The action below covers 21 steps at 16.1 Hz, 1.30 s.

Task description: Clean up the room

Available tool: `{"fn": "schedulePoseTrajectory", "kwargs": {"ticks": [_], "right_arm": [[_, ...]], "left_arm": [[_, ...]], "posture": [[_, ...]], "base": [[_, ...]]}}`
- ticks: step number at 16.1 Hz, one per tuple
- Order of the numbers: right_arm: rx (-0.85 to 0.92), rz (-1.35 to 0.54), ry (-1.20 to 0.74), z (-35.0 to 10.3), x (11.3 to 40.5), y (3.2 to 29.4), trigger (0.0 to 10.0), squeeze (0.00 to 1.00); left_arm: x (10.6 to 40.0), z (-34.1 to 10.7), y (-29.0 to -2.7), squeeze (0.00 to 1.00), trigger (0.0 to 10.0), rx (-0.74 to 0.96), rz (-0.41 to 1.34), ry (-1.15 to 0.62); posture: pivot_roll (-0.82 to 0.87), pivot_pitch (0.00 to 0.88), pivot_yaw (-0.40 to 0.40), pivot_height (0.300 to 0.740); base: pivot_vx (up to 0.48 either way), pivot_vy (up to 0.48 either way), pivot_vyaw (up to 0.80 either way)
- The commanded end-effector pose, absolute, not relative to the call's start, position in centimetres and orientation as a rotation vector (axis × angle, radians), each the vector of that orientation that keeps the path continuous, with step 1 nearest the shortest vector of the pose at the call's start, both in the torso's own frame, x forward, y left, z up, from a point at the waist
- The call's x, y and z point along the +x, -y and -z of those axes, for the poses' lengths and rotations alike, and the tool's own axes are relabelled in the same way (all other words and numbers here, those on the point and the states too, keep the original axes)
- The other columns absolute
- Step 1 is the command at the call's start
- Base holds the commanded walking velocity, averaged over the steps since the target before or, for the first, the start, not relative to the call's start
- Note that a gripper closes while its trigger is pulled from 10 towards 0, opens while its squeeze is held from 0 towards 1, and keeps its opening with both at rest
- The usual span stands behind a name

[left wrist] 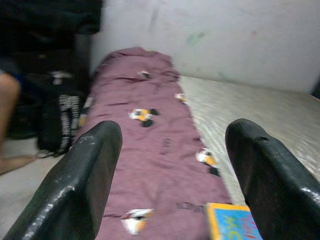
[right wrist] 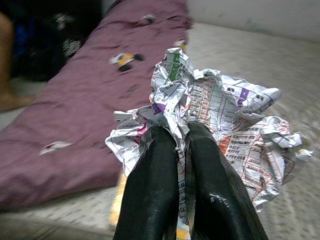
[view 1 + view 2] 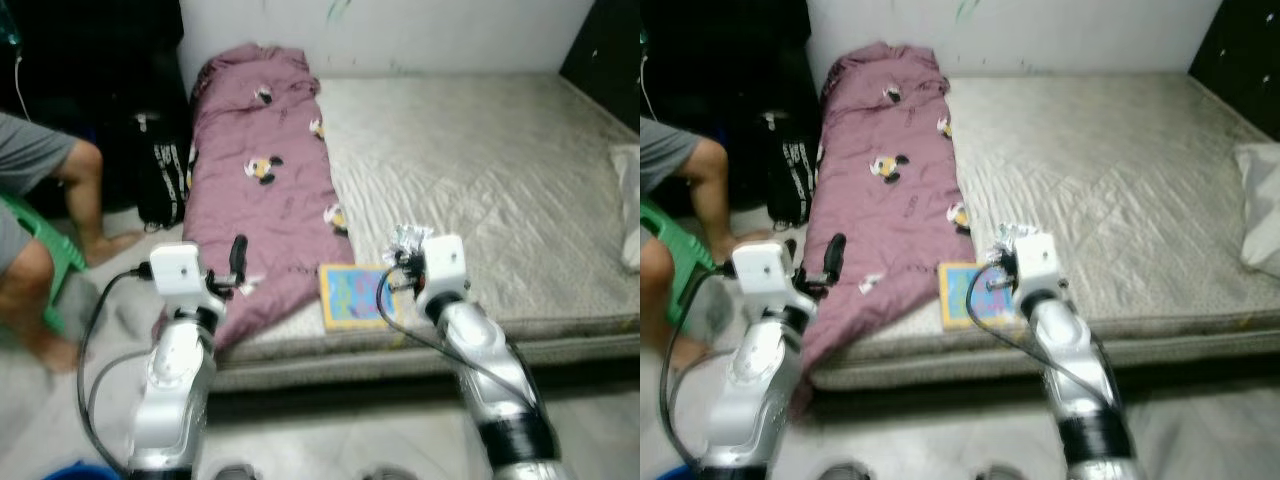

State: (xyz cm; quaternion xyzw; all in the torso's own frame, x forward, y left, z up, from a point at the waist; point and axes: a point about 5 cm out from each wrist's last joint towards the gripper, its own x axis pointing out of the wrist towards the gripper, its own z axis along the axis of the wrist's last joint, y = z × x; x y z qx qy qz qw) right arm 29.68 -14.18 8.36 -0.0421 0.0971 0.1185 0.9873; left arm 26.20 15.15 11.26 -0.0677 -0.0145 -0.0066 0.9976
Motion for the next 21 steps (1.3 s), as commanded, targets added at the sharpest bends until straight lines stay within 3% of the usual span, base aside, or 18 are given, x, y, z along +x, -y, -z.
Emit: {"fn": "schedulePoseTrajectory", "kwargs": {"ticks": [1,21], "right_arm": [[-0.096,-0.271,-0.159,-9.22,30.05,13.33,10.0,0.0],[-0.105,-0.323,-0.151,-9.25,30.25,12.72,10.0,0.0]], "left_arm": [[26.17,-11.35,-15.62,0.0,10.0,-0.121,-0.011,0.034],[25.93,-11.22,-15.86,0.0,10.0,-0.1,-0.02,0.032]], "posture": [[-0.04,0.0,-0.028,0.74],[-0.02,0.0,-0.039,0.74]], "base": [[0.0,0.0,0.8],[0.0,0.0,0.8]]}}
